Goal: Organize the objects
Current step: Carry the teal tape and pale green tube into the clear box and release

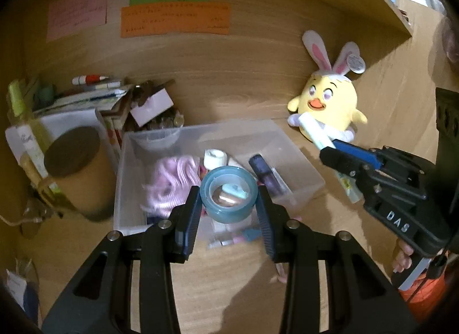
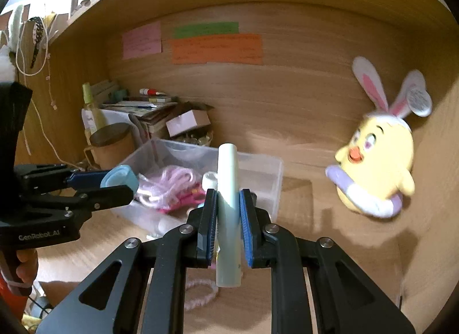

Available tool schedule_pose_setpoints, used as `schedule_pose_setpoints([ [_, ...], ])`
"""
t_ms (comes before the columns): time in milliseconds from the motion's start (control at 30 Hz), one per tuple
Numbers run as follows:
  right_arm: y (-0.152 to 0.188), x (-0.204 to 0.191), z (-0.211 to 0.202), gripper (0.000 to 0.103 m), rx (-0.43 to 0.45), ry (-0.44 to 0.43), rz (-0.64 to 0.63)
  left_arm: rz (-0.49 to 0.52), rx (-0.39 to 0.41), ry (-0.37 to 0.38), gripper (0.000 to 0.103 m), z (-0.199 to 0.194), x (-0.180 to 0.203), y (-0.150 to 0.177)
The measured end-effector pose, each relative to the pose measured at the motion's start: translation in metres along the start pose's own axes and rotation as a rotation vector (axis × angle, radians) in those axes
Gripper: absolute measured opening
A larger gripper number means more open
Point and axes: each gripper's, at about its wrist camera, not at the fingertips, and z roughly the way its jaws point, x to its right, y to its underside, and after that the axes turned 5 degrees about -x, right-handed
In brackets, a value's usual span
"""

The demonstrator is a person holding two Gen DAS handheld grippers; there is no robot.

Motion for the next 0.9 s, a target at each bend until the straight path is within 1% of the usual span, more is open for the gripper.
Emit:
schedule_pose_setpoints([
  [100, -0.01, -0.003, 0.017, 0.014, -0.02, -0.001, -0.016, -0.001, -0.021, 0.003, 0.038, 0.012, -0.004, -0.009],
  [233, -0.016, -0.003, 0.047, 0.014, -0.08, -0.018, -0.015, 0.0, -0.063, -0.003, 0.038, 0.034, -0.008, -0.014],
  [400, -0.012, -0.001, 0.084, 0.014, -0.164, -0.027, -0.011, 0.001, -0.125, -0.012, 0.038, 0.062, -0.012, -0.013],
  [533, -0.006, -0.002, 0.103, 0.014, -0.199, -0.05, 0.005, -0.008, -0.148, -0.006, 0.038, 0.072, -0.016, -0.008],
  [633, -0.002, -0.006, 0.113, 0.014, -0.235, -0.059, -0.008, -0.019, -0.16, 0.0, 0.04, 0.074, -0.018, -0.004],
  [733, -0.002, -0.003, 0.108, 0.014, -0.241, -0.066, 0.0, -0.01, -0.148, -0.007, 0.045, 0.067, -0.017, -0.003],
  [767, -0.002, -0.002, 0.104, 0.014, -0.237, -0.073, 0.004, -0.008, -0.142, -0.007, 0.049, 0.064, -0.017, -0.003],
  [900, -0.002, 0.002, 0.082, 0.017, -0.212, -0.089, 0.013, 0.007, -0.105, -0.009, 0.055, 0.047, -0.013, 0.001],
])
